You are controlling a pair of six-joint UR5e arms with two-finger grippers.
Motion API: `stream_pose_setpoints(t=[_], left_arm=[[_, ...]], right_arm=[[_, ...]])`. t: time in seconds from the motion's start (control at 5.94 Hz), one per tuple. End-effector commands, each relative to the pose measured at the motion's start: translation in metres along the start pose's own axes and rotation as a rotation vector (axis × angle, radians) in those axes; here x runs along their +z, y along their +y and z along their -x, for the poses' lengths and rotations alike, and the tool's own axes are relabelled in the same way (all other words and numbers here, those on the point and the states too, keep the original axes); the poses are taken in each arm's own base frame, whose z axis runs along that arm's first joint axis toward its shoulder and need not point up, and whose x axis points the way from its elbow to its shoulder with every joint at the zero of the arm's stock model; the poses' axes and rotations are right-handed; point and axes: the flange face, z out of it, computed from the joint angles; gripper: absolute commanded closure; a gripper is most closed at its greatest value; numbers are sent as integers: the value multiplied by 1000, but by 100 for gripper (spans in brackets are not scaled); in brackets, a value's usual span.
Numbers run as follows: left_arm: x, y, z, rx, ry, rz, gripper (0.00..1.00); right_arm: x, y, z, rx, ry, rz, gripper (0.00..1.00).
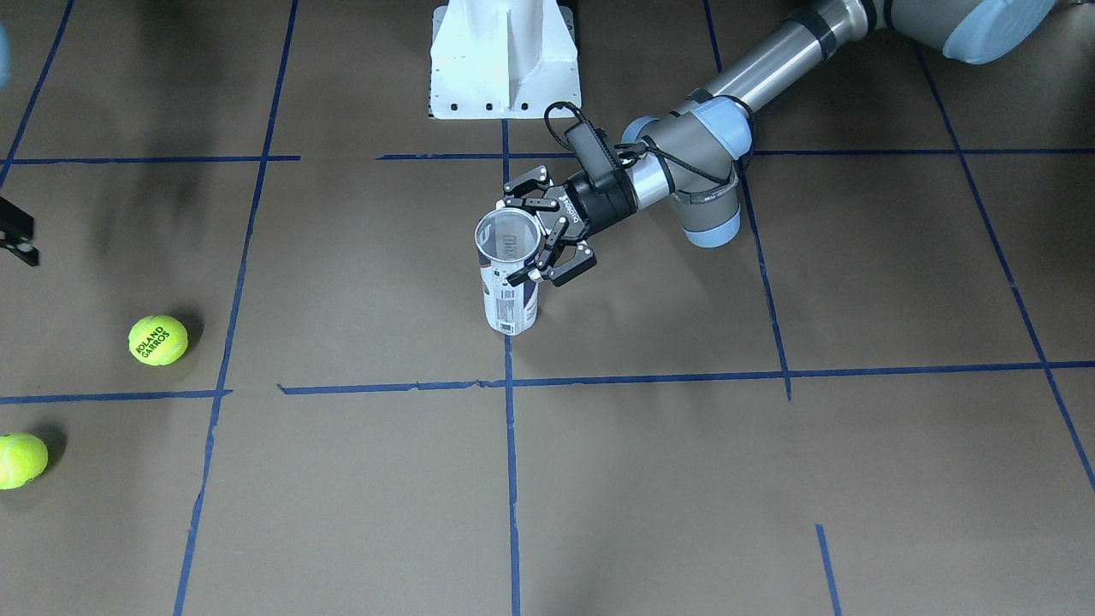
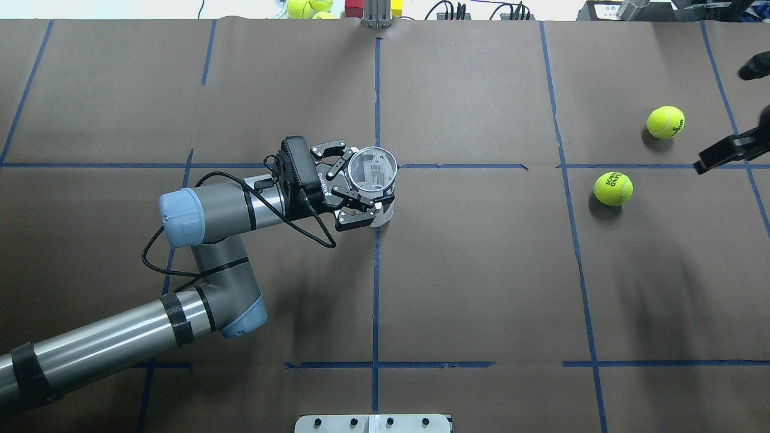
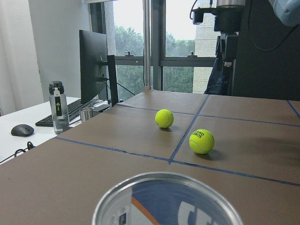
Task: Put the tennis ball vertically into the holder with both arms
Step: 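Grasp the nearer tennis ball with the right gripper while the left holds the can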
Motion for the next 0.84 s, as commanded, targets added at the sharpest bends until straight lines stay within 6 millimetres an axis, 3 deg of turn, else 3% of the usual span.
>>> stream_pose_setpoints(t=[0.0, 0.17, 0.34, 0.67], left_arm=[[0, 0, 0, 0, 0, -1, 11], [0, 0, 0, 0, 0, 1, 12], [0, 0, 0, 2, 0, 1, 12], [0, 1, 0, 3, -1, 2, 12]], right_arm=[[72, -25, 33, -25, 12, -49, 3], [73, -37, 58, 0, -9, -65, 3], [83, -35, 78, 13, -23, -51, 3], [101, -29, 87, -6, -4, -30, 3]])
